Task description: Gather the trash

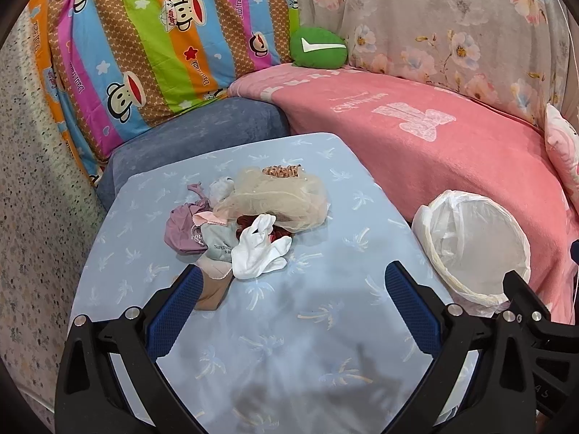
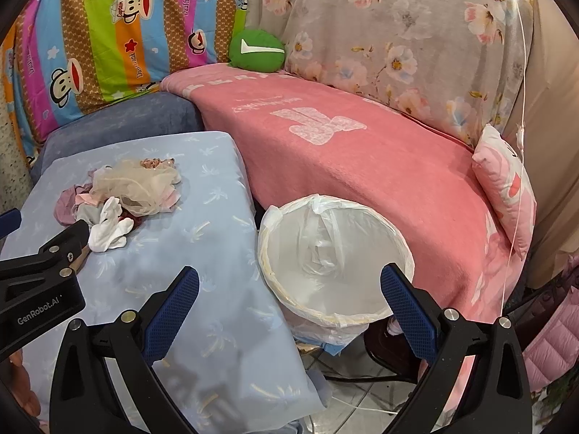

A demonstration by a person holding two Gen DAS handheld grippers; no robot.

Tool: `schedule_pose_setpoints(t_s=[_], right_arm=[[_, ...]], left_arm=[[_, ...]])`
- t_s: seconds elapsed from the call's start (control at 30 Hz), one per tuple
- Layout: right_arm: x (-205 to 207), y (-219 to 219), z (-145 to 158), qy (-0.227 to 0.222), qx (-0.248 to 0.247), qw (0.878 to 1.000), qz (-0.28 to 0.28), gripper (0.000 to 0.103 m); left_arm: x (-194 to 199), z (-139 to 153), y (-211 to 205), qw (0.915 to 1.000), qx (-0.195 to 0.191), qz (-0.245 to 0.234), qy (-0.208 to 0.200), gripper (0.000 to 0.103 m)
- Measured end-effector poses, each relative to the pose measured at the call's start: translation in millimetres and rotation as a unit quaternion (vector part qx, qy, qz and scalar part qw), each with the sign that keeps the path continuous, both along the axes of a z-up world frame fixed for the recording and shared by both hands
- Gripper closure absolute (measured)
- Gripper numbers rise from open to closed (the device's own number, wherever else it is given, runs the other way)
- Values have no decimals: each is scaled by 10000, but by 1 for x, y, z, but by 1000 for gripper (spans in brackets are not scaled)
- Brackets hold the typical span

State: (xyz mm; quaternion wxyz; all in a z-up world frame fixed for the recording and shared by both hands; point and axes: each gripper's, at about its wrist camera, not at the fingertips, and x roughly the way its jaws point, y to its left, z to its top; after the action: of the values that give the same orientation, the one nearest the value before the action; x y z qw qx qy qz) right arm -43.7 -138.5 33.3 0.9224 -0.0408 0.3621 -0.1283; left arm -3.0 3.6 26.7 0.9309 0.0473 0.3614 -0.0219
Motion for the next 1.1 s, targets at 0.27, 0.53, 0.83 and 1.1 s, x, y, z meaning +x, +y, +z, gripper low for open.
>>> schedule_pose_setpoints(t_s=[0.27,0.53,0.83,1.1], right_arm=[[8,-2,-3,67,-22,10000,-62,6],[9,-2,0,63,-69,9999,-114,6],[10,-1,6,-4,-80,9998,-175,6],[10,-2,9,-44,-65,9997,-236,6]], left_arm=[[8,-2,-2,10000,-17,-41,56,7],[10,-3,-5,9999,-36,-99,101,7],[10,-1,-5,9999,-49,-119,70,7],[10,3,-6,9998,-58,-158,46,7]])
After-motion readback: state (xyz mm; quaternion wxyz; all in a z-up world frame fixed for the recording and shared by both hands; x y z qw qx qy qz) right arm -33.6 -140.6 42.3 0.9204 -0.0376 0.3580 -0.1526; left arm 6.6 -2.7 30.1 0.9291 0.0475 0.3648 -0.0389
